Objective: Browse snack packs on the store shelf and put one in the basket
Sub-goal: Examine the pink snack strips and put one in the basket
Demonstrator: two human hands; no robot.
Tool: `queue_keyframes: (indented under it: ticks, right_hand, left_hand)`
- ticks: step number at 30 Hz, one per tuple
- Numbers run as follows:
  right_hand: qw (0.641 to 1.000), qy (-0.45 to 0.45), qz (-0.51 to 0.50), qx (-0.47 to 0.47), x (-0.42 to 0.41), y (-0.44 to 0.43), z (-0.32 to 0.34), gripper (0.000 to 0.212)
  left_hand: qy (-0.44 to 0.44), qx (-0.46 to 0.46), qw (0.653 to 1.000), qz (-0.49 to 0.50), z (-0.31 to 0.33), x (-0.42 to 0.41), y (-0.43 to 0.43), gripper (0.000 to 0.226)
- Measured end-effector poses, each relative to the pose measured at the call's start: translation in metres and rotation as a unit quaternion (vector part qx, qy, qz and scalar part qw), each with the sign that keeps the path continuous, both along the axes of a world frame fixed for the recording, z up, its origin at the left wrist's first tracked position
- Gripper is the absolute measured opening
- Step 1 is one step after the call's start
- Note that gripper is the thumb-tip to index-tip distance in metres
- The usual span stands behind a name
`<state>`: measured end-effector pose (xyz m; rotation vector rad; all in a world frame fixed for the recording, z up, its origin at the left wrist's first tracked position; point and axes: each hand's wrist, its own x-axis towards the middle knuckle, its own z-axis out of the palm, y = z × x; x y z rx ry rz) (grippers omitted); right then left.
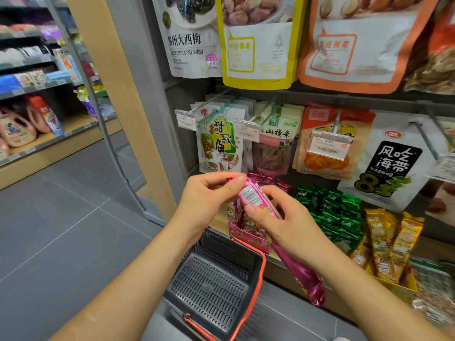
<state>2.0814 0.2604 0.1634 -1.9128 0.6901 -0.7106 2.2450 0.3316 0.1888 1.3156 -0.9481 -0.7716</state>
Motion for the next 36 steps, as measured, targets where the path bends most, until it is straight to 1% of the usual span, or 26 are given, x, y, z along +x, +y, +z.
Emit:
queue_keyframes:
  ticks: [1, 3, 4, 7, 9, 11, 14, 15, 19, 21, 23, 25, 28, 32, 34, 36]
  right_hand:
    - [1.000, 0.002, 0.004, 0.004, 0.001, 0.002, -0.001, 0.034]
    - [0.999, 0.017, 0.026, 0.014, 0.001, 0.004, -0.002, 0.040]
    - [0.998, 0.031, 0.047, 0.023, 0.001, 0.005, -0.003, 0.044]
    - [0.982, 0.099, 0.132, 0.088, -0.005, 0.008, -0.004, 0.049]
    - [0.971, 0.124, 0.163, 0.123, -0.006, 0.012, -0.005, 0.042]
    - [0.976, 0.115, 0.149, 0.110, -0.003, 0.015, -0.007, 0.032]
    - [0.989, 0.082, 0.105, 0.069, 0.001, 0.019, -0.011, 0.023]
    - [0.991, 0.072, 0.094, 0.066, 0.002, 0.020, -0.012, 0.020]
    - [0.995, 0.026, 0.039, 0.089, 0.008, 0.022, -0.013, 0.016]
    - [0.996, 0.011, 0.007, 0.089, 0.011, 0.021, -0.013, 0.017]
    - [0.995, 0.008, -0.008, 0.097, 0.012, 0.019, -0.013, 0.018]
    - [0.991, 0.004, 0.008, 0.137, 0.010, 0.018, -0.012, 0.017]
    - [0.973, -0.028, 0.071, 0.219, 0.008, 0.019, -0.009, 0.022]
    - [0.927, -0.101, 0.137, 0.334, 0.004, 0.016, -0.003, 0.043]
    - [0.918, -0.105, 0.165, 0.345, 0.001, 0.015, 0.000, 0.052]
    - [0.917, -0.097, 0.182, 0.342, -0.001, 0.015, 0.004, 0.055]
  left_hand:
    - [0.008, 0.003, 1.000, 0.019, -0.001, -0.001, -0.001, 0.030]
    - [0.023, 0.004, 0.998, 0.053, -0.002, 0.000, -0.004, 0.013]
    - [0.032, 0.002, 0.997, 0.072, -0.001, 0.002, -0.005, 0.014]
    - [0.101, -0.009, 0.985, 0.141, 0.001, 0.018, -0.004, 0.027]
    - [0.118, -0.005, 0.975, 0.186, -0.001, 0.031, -0.003, 0.029]
    - [0.115, -0.003, 0.971, 0.207, -0.005, 0.038, -0.002, 0.024]
    - [0.139, -0.015, 0.974, 0.181, -0.008, 0.040, -0.003, 0.007]
    - [0.149, -0.015, 0.974, 0.170, -0.008, 0.039, -0.004, 0.010]
    - [0.181, 0.001, 0.978, 0.106, -0.010, 0.030, -0.005, 0.044]
    - [0.185, 0.022, 0.981, 0.060, -0.013, 0.021, -0.007, 0.051]
    - [0.189, 0.049, 0.980, 0.026, -0.016, 0.014, -0.008, 0.049]
    - [0.171, 0.070, 0.983, 0.006, -0.018, 0.010, -0.009, 0.039]
    - [0.139, 0.065, 0.987, 0.046, -0.016, 0.013, -0.011, 0.025]
    - [0.171, 0.035, 0.980, 0.098, -0.011, 0.022, -0.012, 0.025]
    - [0.178, 0.027, 0.978, 0.104, -0.011, 0.022, -0.013, 0.026]
    - [0.181, 0.029, 0.977, 0.111, -0.013, 0.021, -0.014, 0.029]
